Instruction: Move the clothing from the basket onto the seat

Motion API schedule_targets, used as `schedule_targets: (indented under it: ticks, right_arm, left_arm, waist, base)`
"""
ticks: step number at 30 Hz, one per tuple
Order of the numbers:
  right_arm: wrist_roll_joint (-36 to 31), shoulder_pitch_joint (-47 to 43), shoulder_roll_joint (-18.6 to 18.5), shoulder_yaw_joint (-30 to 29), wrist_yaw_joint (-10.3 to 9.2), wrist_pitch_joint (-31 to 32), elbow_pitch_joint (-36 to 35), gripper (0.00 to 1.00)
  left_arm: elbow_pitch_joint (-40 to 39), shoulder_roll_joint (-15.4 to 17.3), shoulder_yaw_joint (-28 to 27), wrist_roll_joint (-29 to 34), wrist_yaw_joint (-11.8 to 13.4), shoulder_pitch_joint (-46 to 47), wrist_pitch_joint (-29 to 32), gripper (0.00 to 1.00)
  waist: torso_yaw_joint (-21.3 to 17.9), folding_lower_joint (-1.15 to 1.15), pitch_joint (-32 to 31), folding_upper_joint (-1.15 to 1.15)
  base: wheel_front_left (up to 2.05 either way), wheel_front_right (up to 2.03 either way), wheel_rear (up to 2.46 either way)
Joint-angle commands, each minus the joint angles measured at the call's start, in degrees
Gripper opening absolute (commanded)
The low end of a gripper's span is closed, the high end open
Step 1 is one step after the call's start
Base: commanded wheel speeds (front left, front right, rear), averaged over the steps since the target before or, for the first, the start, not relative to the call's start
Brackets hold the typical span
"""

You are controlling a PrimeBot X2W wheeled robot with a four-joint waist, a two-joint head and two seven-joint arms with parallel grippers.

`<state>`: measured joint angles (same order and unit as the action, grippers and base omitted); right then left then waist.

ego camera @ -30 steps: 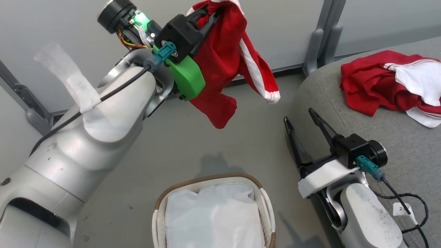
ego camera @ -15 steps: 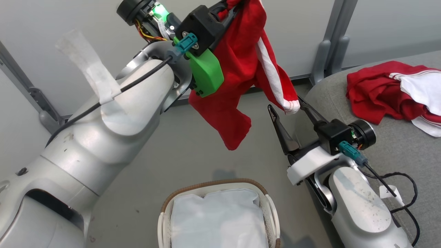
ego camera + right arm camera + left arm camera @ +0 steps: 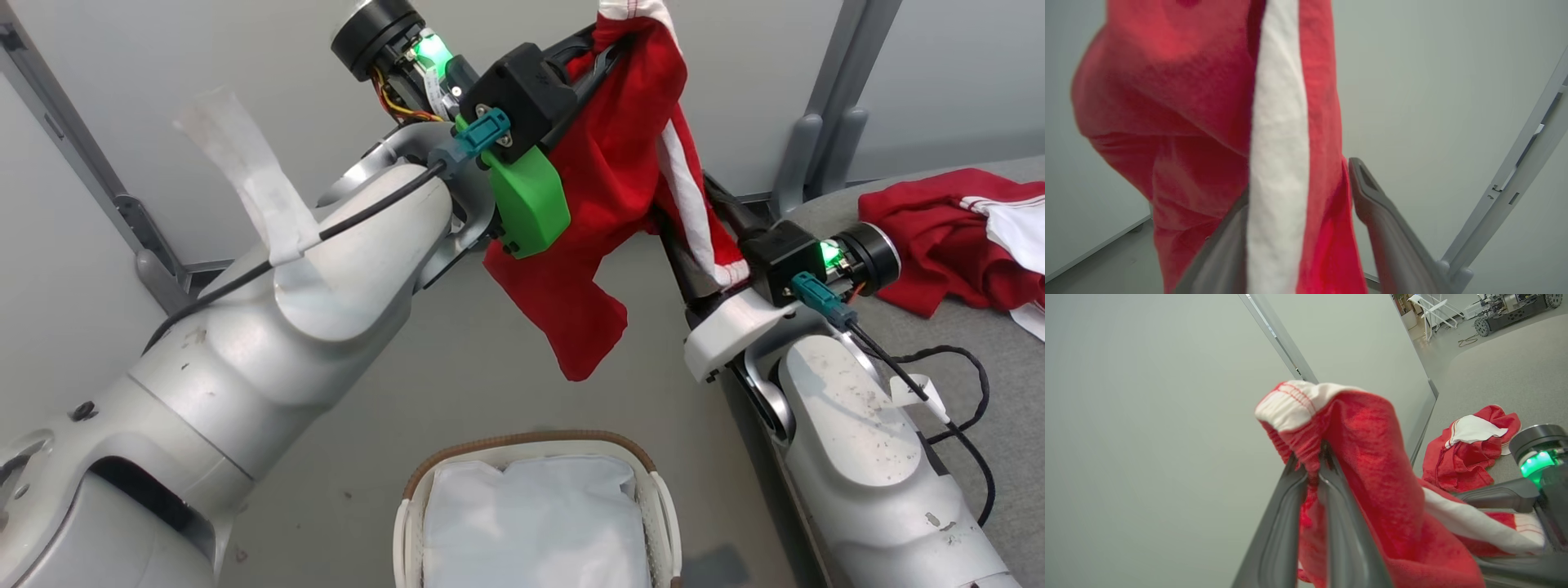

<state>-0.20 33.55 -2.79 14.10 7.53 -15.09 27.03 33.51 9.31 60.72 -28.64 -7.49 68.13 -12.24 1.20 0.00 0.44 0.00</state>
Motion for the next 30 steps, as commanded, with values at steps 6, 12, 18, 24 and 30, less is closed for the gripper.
schedule_targets:
  ticks: [6,12,18,24,30]
  right_arm:
    - [-0.04,1.26,-0.20,1.00,-0.08,-0.11,1.65,0.00]
    - [0.45,1.15,-0.20,1.47,-0.08,-0.11,2.00,0.00]
    - [0.62,1.21,-0.20,1.50,-0.08,-0.11,2.09,0.00]
    - [0.35,1.08,-0.20,0.96,-0.08,-0.11,1.89,0.00]
    - [-0.11,0.88,-0.21,-0.03,-0.08,-0.11,1.71,0.00]
  left_arm:
    - [0.42,0.36,-0.05,-1.54,0.08,-2.51,-0.61,0.00]
    - [0.93,0.92,-0.58,-2.71,0.40,-4.18,-1.13,0.00]
    - [1.55,1.41,-0.37,-3.67,0.55,-6.16,-1.57,0.00]
    - [2.01,1.55,-0.80,-4.87,0.68,-7.84,-1.91,0.00]
    - [1.90,1.57,-2.25,-6.70,0.79,-10.37,-2.51,0.42]
  waist:
    - [0.73,0.00,-0.54,0.00]
    - [1.06,0.00,-0.94,0.00]
    - [1.21,0.00,-1.30,0.00]
    - [1.08,0.00,-1.25,0.00]
    - [0.72,0.00,-1.06,0.00]
  base:
    - [0.00,0.00,0.00]
    - [0.00,0.00,0.00]
    - [0.00,0.00,0.00]
    - [0.00,0.00,0.00]
    - [0.00,0.00,0.00]
